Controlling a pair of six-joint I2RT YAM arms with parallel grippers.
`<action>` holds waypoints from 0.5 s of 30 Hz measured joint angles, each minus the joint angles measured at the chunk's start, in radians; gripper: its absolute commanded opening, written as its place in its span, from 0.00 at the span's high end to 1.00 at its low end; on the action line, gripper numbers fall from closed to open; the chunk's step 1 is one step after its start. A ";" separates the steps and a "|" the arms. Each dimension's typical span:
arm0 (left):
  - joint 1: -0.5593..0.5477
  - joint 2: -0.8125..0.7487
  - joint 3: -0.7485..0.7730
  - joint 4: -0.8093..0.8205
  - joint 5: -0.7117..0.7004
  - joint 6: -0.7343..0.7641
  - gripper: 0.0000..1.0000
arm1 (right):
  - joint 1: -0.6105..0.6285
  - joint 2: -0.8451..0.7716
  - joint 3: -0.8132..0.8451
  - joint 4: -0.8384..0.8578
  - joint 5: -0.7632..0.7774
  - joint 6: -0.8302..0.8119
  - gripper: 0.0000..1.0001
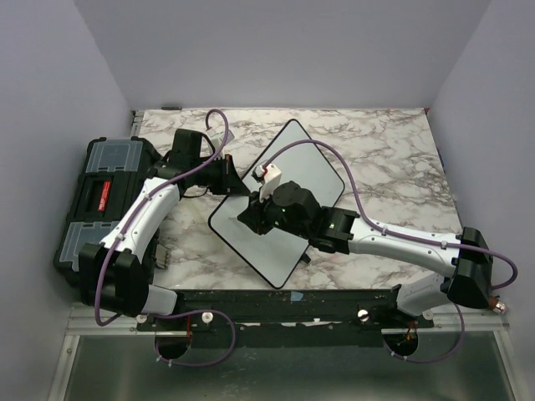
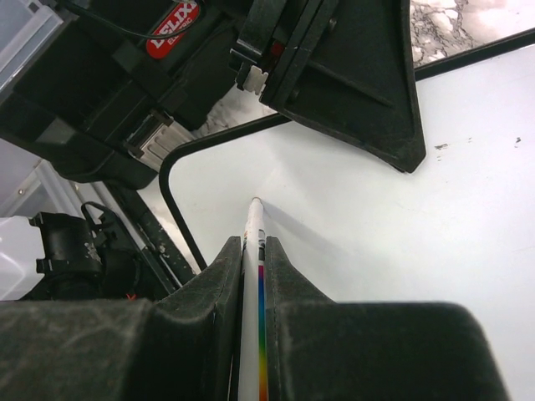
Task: Write a sentence on the whiteboard
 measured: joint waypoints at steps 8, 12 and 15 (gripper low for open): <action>0.000 0.003 0.000 0.001 -0.006 0.008 1.00 | 0.000 0.008 -0.001 0.020 0.000 0.000 0.99; 0.000 0.003 0.000 0.001 -0.010 0.012 1.00 | 0.000 0.008 -0.009 0.030 0.001 0.000 0.99; 0.000 0.005 0.000 0.001 -0.014 0.015 1.00 | 0.000 0.008 -0.016 0.039 0.002 0.001 0.99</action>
